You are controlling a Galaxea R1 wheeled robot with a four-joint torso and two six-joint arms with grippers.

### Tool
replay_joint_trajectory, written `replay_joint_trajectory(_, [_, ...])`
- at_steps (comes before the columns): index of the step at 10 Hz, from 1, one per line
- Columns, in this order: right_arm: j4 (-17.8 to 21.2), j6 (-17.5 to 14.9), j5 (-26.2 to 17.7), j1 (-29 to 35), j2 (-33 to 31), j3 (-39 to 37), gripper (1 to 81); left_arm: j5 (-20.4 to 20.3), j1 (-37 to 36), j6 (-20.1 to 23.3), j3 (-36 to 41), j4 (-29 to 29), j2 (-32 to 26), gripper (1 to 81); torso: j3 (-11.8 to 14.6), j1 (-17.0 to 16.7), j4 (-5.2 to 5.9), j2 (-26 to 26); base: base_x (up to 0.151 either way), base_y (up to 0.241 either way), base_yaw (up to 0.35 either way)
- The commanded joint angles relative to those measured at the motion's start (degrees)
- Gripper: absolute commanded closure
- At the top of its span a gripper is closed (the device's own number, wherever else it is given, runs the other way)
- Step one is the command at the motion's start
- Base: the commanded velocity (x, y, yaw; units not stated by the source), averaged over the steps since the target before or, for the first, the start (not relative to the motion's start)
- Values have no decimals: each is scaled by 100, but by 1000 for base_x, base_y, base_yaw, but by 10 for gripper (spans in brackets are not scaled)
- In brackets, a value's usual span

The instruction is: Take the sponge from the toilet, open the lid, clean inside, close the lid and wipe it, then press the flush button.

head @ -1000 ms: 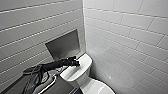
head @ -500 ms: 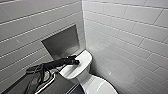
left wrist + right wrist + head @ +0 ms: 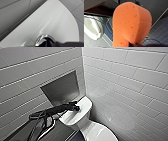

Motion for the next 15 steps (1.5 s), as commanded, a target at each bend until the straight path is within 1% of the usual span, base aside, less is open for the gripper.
replay_joint_trajectory(1, [-127, -12, -387, -137, 4, 98, 811, 171, -917, 111, -59, 203, -95, 811, 0, 0, 0, 0, 0, 0, 0])
replay_joint_trajectory(5, [-126, -12, -395, -147, 4, 72, 811, 171, -872, 111, -33, 124, -218, 811, 0, 0, 0, 0, 0, 0, 0])
replay_joint_trajectory(6, [-118, -12, -395, -138, 4, 72, 811, 241, -908, 111, 202, 71, -332, 811, 0, 0, 0, 0, 0, 0, 0])
replay_joint_trajectory(11, [-118, -12, -395, -94, 21, 80, 811, 224, -1329, 102, 2128, -412, -1651, 811, 0, 0, 0, 0, 0, 0, 0])
replay_joint_trajectory(14, [-118, -12, -395, -85, 30, 80, 811, 171, -1479, -64, 2998, -465, -2300, 811, -2, 0, 0, 0, 0, 0, 0])
replay_joint_trajectory(15, [-127, -12, -395, -94, 30, 72, 811, 171, -1488, -74, 3394, -465, -2529, 811, -2, 0, 0, 0, 0, 0, 0])
